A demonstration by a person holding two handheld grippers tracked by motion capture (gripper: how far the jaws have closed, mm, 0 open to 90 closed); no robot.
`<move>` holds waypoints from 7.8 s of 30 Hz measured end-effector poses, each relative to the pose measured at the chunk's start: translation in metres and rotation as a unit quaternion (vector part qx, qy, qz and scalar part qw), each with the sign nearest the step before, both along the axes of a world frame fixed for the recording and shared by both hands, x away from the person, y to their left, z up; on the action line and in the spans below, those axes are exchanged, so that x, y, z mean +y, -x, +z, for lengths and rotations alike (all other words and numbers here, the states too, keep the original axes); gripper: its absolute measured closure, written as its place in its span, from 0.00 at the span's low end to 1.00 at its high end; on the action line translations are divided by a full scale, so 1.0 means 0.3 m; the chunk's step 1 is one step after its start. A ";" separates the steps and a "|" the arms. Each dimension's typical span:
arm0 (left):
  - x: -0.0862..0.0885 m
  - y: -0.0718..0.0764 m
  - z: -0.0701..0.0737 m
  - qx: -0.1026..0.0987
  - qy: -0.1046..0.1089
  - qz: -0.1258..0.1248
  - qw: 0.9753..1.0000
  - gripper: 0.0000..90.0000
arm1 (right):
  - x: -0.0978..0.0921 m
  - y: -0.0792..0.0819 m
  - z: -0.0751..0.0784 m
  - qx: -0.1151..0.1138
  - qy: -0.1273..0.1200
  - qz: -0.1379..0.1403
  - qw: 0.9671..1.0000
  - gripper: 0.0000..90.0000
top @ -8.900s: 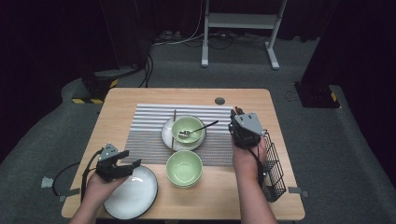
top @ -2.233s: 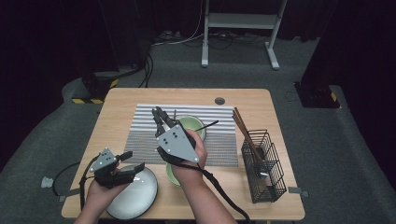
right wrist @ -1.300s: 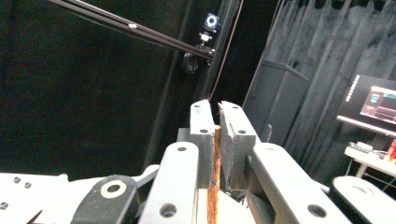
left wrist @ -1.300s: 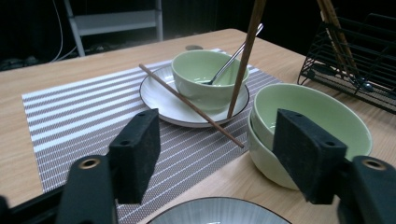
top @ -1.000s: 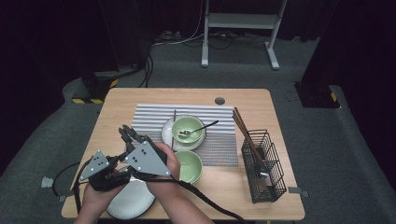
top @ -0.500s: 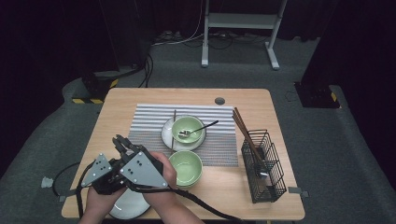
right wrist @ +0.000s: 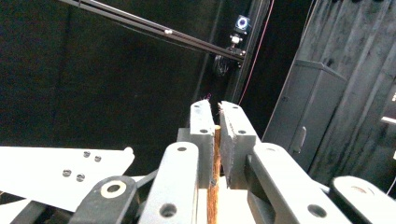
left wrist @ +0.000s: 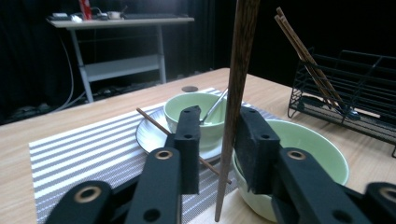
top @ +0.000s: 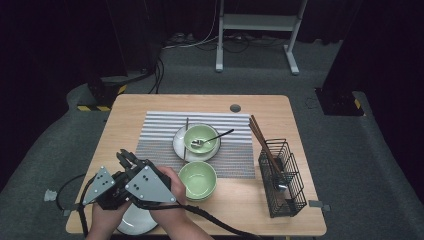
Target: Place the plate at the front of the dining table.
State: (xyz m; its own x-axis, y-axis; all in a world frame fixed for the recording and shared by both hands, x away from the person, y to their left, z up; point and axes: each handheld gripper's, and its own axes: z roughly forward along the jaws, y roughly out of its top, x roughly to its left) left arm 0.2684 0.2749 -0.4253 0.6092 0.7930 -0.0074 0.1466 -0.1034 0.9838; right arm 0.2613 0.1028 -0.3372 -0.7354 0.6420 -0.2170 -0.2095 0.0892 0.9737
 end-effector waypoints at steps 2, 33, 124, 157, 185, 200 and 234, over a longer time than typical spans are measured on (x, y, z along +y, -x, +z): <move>0.001 0.002 0.001 -0.003 -0.001 0.000 1.000 0.82 | -0.002 -0.002 0.004 0.002 -0.002 0.001 1.000 0.94; -0.015 0.021 -0.002 -0.023 0.017 -0.029 0.999 0.93 | -0.081 -0.051 0.016 0.012 -0.020 -0.037 0.999 0.90; -0.117 -0.133 -0.006 0.060 0.028 0.019 0.998 0.93 | -0.615 -0.102 -0.229 0.101 0.002 -0.156 0.983 0.63; -0.148 -0.275 -0.019 0.112 0.023 0.073 0.991 0.93 | -0.646 -0.106 -0.287 0.123 0.015 -0.140 0.982 0.55; -0.217 -0.452 -0.029 0.148 -0.010 0.092 0.985 0.93 | -0.633 -0.090 -0.289 0.117 0.026 -0.140 0.983 0.54; -0.262 -0.523 -0.009 0.158 -0.020 0.103 0.982 0.93 | -0.644 -0.100 -0.294 0.121 0.021 -0.136 0.983 0.54; -0.254 -0.573 -0.138 0.227 -0.053 0.129 0.964 0.92 | -0.631 -0.089 -0.289 0.117 0.024 -0.141 0.983 0.55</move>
